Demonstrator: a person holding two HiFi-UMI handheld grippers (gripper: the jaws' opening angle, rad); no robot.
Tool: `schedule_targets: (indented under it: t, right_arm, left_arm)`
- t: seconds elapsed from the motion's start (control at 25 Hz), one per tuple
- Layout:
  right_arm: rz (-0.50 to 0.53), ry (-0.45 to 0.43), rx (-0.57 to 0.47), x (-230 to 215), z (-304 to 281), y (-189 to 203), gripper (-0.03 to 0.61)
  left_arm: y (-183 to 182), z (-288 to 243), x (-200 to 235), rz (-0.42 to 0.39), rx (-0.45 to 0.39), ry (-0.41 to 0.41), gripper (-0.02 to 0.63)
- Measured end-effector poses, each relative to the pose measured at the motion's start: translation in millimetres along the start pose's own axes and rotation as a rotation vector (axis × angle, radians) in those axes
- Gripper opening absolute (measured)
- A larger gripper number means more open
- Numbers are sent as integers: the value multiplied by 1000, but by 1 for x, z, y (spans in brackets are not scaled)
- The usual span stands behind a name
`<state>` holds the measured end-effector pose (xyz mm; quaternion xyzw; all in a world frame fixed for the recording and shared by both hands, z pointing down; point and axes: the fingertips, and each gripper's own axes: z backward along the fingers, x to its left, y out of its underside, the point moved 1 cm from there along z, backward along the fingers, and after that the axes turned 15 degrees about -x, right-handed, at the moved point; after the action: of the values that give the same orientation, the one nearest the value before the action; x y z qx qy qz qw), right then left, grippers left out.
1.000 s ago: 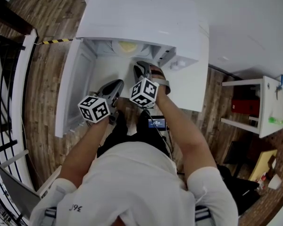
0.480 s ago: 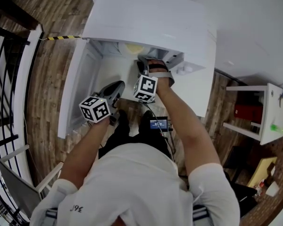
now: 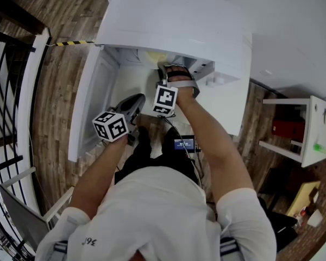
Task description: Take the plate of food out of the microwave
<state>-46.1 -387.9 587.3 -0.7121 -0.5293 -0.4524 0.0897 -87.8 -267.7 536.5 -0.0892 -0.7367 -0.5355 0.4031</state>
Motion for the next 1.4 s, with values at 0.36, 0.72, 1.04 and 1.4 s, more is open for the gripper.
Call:
schedule_targets:
  t: [0.36,0.72,1.04,1.4]
  right_arm:
    - [5,9,-54,7,21,-1,41]
    - [-15,63,-147,9,44,-12,31]
    - [15,64,-170,19,57,-14,31]
    - [45,59,-204,29,67,-17,31]
  left_arm:
    - [-9,-18,15,82,-2,-10,8]
    - [-24,-51,34,189,-36,-41,57]
    - [-30,-68,48,249,-67,-74,57]
    - [-32,-73,63,249,-58,-100,57]
